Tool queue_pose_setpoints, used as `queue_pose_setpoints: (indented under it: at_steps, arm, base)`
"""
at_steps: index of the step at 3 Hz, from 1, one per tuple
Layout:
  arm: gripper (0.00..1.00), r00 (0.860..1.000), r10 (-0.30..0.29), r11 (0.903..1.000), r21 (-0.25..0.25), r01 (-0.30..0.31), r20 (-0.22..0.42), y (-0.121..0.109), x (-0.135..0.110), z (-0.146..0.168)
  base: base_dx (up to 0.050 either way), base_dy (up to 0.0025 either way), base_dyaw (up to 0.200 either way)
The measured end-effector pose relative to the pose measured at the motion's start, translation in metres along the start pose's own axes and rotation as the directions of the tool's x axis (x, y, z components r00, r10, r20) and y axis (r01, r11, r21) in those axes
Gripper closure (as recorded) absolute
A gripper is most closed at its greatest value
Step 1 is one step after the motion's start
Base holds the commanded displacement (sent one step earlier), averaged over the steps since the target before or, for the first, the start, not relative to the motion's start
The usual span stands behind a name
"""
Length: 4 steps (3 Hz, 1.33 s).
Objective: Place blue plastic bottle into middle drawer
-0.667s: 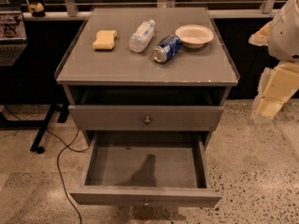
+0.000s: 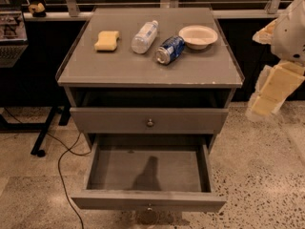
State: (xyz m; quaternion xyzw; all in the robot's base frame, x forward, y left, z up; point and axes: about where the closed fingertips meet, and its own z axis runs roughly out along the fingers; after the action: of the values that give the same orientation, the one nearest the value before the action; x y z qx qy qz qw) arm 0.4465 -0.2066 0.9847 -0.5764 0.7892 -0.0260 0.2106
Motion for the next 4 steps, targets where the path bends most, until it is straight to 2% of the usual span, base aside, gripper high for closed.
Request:
queue_pose_setpoints:
  at_steps: [1, 2, 3, 4]
  arm:
    - [0.0, 0.966, 0.167, 0.9831, 0.041, -0.179, 0.197, -0.023, -0.028, -0.001]
    - [0.0, 0.861, 0.37, 0.9206, -0.011, -0.39, 0.348, -0.048, -0.047, -0.003]
    - [0.0, 0.767, 0.5, 0.8546, -0.084, -0.513, 0.403, -0.068, -0.06, 0.003]
    - [0.0, 0.735, 0.582, 0.8037, -0.109, -0.585, 0.348, -0.069, -0.056, 0.009]
  base:
    - [0.0, 0.0, 0.0]
    - [0.0, 0.0, 0.0]
    - [0.0, 0.0, 0.0]
    - [0.0, 0.0, 0.0]
